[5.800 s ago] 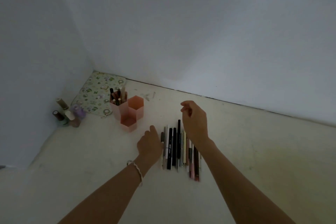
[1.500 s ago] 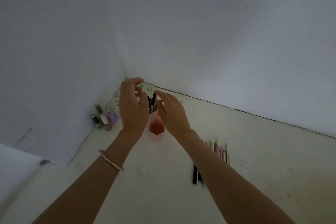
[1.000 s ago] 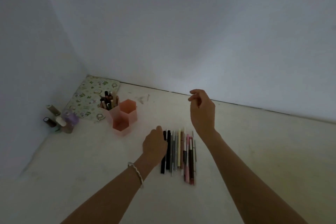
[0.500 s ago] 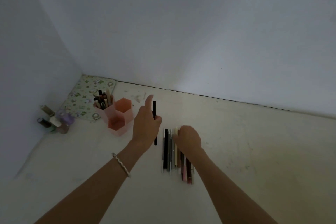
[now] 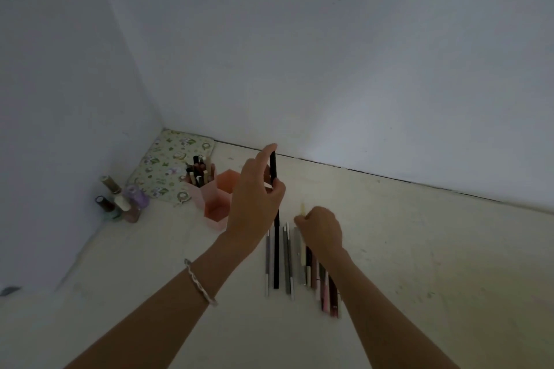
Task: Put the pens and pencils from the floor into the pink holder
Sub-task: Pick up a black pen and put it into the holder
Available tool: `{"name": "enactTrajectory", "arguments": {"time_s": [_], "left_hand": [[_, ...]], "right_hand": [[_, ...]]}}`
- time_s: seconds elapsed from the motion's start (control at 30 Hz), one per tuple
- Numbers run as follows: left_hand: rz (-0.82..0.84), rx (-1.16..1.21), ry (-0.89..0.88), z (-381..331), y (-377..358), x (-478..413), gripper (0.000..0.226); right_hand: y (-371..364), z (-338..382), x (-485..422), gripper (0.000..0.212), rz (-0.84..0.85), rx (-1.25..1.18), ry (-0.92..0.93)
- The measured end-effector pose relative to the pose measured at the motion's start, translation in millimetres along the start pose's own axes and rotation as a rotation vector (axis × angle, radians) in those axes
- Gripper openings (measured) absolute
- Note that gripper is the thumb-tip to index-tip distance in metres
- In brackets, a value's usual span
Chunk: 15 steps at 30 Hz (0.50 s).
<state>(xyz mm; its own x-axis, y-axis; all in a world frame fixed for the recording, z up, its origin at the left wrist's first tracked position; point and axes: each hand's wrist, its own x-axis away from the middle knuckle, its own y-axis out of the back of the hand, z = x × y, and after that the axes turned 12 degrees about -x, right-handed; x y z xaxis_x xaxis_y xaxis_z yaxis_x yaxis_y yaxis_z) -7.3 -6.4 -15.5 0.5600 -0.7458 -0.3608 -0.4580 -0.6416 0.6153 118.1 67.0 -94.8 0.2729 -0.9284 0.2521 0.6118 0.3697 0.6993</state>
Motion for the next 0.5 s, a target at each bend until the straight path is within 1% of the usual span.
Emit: {"name": "enactTrajectory", "arguments": {"time_s": [0.07,0.13,0.2,0.23,0.27,0.3,0.33,0.43,0.5], "left_hand": [[-0.102,0.049,-0.024,5,15,-12,0.057],[-0.246,0.086,0.001,17,34,-29,0.05],[-0.389,0.054,0.042,35,55,-44,0.044],[-0.434,0.026,0.053,44,60,-47,0.043],[-0.467,-0.006,0.058,53,66,-50,0.042],[-0.486,-0.04,0.06,62,70,-51,0.042],[-0.49,-0.067,0.062,69,73,-50,0.042],[-0.464,-0.116,0.044,89,75,-44,0.042],[-0.394,-0.131,0.03,98,73,-40,0.04]], "right_hand": [[17,20,-6,0.022,-0.08,-0.125,0.066],[35,44,-9,0.016,-0.142,-0.309,0.137],[46,68,-10,0.009,-0.173,-0.485,0.213],[49,76,-8,0.017,-0.184,-0.554,0.247],[49,85,-5,0.029,-0.194,-0.607,0.285],[47,93,-2,0.039,-0.206,-0.641,0.328],[45,99,0,0.044,-0.224,-0.657,0.374],[30,113,8,0.043,-0.253,-0.675,0.499],[21,118,11,0.04,-0.259,-0.682,0.551]]}}
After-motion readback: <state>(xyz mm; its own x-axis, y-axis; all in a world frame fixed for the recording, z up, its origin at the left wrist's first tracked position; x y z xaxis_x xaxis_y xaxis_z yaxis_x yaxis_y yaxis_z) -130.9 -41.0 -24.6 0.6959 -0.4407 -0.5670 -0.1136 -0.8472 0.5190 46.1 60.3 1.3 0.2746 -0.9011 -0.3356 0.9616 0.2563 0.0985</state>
